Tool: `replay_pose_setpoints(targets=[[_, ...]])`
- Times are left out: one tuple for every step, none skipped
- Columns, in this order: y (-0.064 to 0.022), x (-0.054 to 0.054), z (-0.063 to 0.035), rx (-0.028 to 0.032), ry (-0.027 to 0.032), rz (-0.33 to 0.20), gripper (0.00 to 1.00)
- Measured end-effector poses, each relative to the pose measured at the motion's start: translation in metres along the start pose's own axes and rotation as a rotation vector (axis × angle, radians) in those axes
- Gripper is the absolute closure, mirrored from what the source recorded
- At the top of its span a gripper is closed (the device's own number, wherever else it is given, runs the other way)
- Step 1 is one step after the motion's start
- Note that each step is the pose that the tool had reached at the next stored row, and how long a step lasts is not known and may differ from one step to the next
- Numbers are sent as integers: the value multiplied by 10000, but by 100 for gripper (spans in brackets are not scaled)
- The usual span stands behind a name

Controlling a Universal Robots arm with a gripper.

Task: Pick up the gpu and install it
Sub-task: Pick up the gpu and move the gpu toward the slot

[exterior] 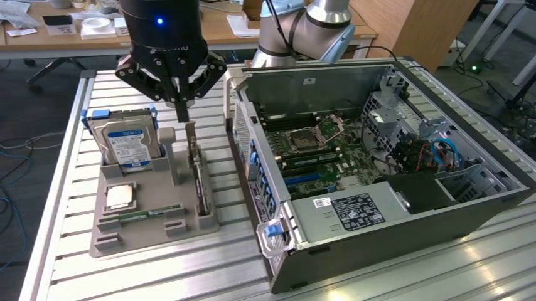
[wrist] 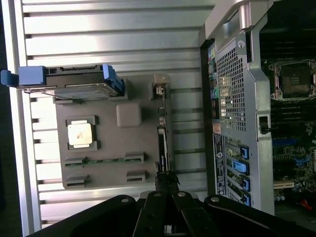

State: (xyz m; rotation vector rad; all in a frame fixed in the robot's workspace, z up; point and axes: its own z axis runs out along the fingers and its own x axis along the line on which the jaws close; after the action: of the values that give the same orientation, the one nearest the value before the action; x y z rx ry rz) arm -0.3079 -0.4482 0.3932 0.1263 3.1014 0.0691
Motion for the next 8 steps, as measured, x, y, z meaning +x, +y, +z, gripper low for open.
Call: replay_pose_setpoints(targets=[[0, 0, 0, 0, 0, 0, 83], [0, 0, 0, 0, 0, 0, 83], [0, 0, 0, -1, 0, 0, 77], [0, 0, 0, 0, 0, 0, 71], [0, 0, 0, 0, 0, 0, 65], [0, 0, 0, 0, 0, 0, 65], [0, 0, 0, 0, 0, 0, 58], [0, 0, 0, 0, 0, 0, 58]])
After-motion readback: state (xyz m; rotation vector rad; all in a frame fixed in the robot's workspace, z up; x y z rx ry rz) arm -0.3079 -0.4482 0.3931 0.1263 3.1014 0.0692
